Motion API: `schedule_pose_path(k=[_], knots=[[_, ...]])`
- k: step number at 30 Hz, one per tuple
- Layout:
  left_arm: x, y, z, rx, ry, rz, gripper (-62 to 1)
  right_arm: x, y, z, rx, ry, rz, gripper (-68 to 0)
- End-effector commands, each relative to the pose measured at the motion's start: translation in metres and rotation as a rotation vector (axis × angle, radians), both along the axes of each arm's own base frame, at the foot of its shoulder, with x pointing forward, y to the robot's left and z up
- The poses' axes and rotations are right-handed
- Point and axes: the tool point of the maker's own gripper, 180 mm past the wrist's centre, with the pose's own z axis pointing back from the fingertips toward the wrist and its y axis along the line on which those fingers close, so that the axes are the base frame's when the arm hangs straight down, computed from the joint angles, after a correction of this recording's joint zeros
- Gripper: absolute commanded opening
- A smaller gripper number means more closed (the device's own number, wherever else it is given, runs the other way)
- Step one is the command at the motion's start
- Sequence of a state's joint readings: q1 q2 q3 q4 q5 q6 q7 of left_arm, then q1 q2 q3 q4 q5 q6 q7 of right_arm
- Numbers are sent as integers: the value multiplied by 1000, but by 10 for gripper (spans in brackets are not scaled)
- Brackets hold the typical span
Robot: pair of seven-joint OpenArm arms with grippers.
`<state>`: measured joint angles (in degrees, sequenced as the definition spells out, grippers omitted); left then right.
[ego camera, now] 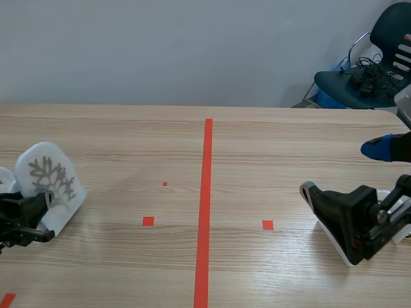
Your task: Do the leaf sorting experiment
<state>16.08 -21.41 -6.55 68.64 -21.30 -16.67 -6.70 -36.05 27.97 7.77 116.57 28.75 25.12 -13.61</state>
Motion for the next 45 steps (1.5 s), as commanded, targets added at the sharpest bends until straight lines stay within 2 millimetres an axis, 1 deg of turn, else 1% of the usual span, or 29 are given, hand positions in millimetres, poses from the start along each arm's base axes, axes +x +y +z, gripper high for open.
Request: schedule_pose_path(k=[1, 3, 5, 9, 10, 11, 12, 13, 14, 17, 18, 19, 22, 25, 26, 27, 30, 32, 34, 36, 45], knots=[[11, 11, 14, 22, -55, 28, -548, 5, -1, 8, 10, -30, -5, 4], [13, 24, 10, 48, -51, 67, -548, 5, -1, 7, 10, -30, -6, 4], [14, 34, 8, 65, -49, 81, -548, 5, -1, 7, 10, -30, -6, 4], [14, 46, 9, 94, -57, 86, -547, 5, -1, 8, 10, -30, -5, 4], [14, 48, 10, 100, -57, 85, -541, 5, -1, 8, 10, -30, -5, 4], [15, 49, 11, 107, -57, 84, -520, 5, -1, 8, 10, -30, -5, 4], [15, 50, 11, 111, -57, 82, -492, 5, -1, 8, 10, -30, -5, 4], [15, 50, 11, 112, -57, 81, -451, 5, -1, 8, 10, -30, -5, 4], [15, 50, 11, 113, -55, 79, -398, 5, -1, 8, 10, -30, -5, 4], [14, 45, 11, 99, -51, 48, -212, 5, -1, 8, 10, -30, -5, 4], [14, 41, 13, 92, -52, 29, -167, 5, -1, 8, 10, -30, -6, 4], [15, 36, 17, 85, -61, 2, -142, 5, -1, 8, 9, -30, -5, 4], [18, 15, 37, 72, -89, -110, -131, 5, -1, 8, 10, -31, -5, 4], [17, -17, 69, 47, -134, -258, -130, 5, -1, 8, 10, -31, -5, 4], [14, -29, 81, 33, -148, -310, -122, 5, -1, 8, 10, -31, -5, 4], [11, -42, 93, 22, -165, -358, -98, 5, -1, 8, 10, -31, -6, 4], [-4, -77, 122, -4, -203, -499, 5, 5, -1, 8, 10, -31, -6, 4], [-14, -95, 134, -12, -210, -556, 14, 5, -1, 8, 10, -31, -6, 4], [-23, -107, 141, -15, -209, -585, 14, 5, -1, 8, 10, -31, -6, 4], [-28, -112, 141, -13, -201, -599, 14, 5, -1, 8, 10, -31, -6, 4], [-43, -115, 126, -47, -139, -593, 14, 5, -1, 8, 11, -31, -6, 4]])
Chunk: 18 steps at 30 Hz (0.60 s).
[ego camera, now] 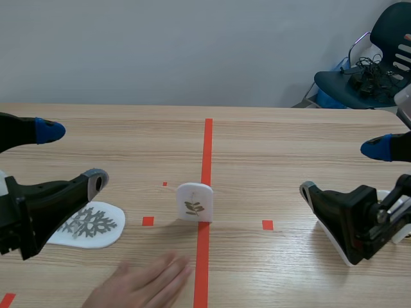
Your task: Do the leaf sorting experiment
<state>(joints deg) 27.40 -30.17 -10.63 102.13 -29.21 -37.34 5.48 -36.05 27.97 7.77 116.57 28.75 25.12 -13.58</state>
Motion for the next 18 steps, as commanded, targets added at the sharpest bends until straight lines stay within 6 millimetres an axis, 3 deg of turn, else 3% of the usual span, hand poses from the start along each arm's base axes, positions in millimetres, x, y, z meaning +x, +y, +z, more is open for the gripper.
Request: schedule_pose_path(k=[1, 8, 14, 18], knots=[[-2, -2, 0, -40, 5, 11, 14, 5, -1, 8, 11, -31, -6, 4], [-3, -4, -6, -16, 11, 11, 14, 5, -1, 8, 12, -33, -5, 4], [-6, -10, -25, -12, 30, -9, 14, 5, -1, 8, 12, -33, -6, 4], [1, -16, -53, 18, 55, -14, 14, 5, -1, 8, 11, -33, -6, 4]])
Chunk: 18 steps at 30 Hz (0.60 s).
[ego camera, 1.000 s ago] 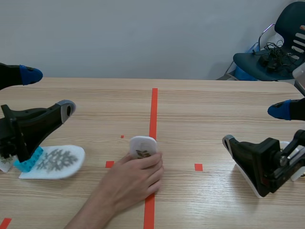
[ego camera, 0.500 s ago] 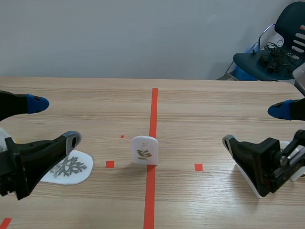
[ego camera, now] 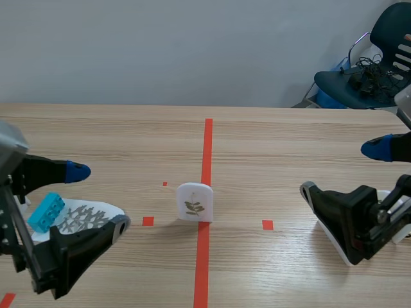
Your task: Do the leaf sorting experiment
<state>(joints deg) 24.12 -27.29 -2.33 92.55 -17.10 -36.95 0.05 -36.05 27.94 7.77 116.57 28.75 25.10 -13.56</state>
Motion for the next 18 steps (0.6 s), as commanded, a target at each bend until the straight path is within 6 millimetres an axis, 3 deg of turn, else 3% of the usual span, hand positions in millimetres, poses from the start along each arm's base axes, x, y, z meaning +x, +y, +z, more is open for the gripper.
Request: schedule_pose_path(k=[1, 6, 18], knots=[[13, -4, 1, -44, -18, 22, 14, 5, -1, 8, 11, -32, -5, 4], [33, -22, -22, -94, -11, 11, 14, 5, -1, 8, 11, -33, -5, 4], [75, -86, -74, 10, -70, -67, 14, 5, -1, 8, 13, -32, -7, 4]])
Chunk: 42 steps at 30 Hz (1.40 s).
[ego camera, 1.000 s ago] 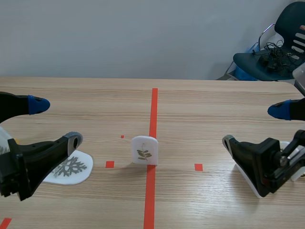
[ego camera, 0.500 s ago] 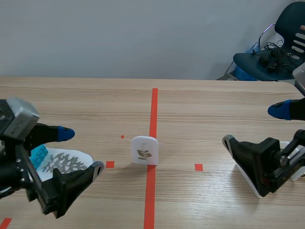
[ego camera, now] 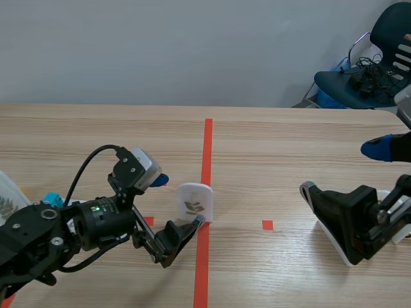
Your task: Do the leaf sorting experiment
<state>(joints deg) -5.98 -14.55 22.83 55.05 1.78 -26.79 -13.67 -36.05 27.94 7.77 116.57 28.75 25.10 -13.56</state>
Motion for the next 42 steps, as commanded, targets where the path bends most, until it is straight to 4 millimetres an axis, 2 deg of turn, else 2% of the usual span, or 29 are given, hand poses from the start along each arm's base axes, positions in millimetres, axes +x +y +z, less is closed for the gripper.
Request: schedule_pose_path(k=[1, 5, 7, 12, 20, 24, 29, 31, 35, 39, 42], knots=[[11, -6, 13, -26, -51, 0, 14, 5, -1, 8, 13, -32, -7, 4], [11, -18, 8, -38, -42, -29, 14, 5, -1, 8, 13, -32, -7, 4], [9, -21, 9, -44, -42, -33, -69, 5, -1, 8, 13, -32, -7, 4], [12, -22, 15, -68, -70, -17, -342, 5, -1, 7, 11, -29, -7, 4], [10, -23, 15, -73, -68, -20, -546, 5, -1, 7, 11, -29, -7, 4], [3, -26, 25, -98, -55, -37, -556, 5, -1, 7, 11, -29, -7, 4], [-9, -18, 65, -204, -19, -28, -556, 5, -1, 7, 11, -29, -7, 4], [-12, -4, 82, -232, -15, 13, -556, 5, -1, 7, 11, -29, -7, 4], [-20, 35, 105, -249, -32, 120, -556, 5, -1, 7, 11, -29, -7, 4], [-31, 83, 116, -270, -16, 264, -556, 5, -1, 7, 11, -29, -7, 4], [-41, 107, 121, -286, -4, 338, -556, 5, -1, 8, 12, -30, -7, 4]])
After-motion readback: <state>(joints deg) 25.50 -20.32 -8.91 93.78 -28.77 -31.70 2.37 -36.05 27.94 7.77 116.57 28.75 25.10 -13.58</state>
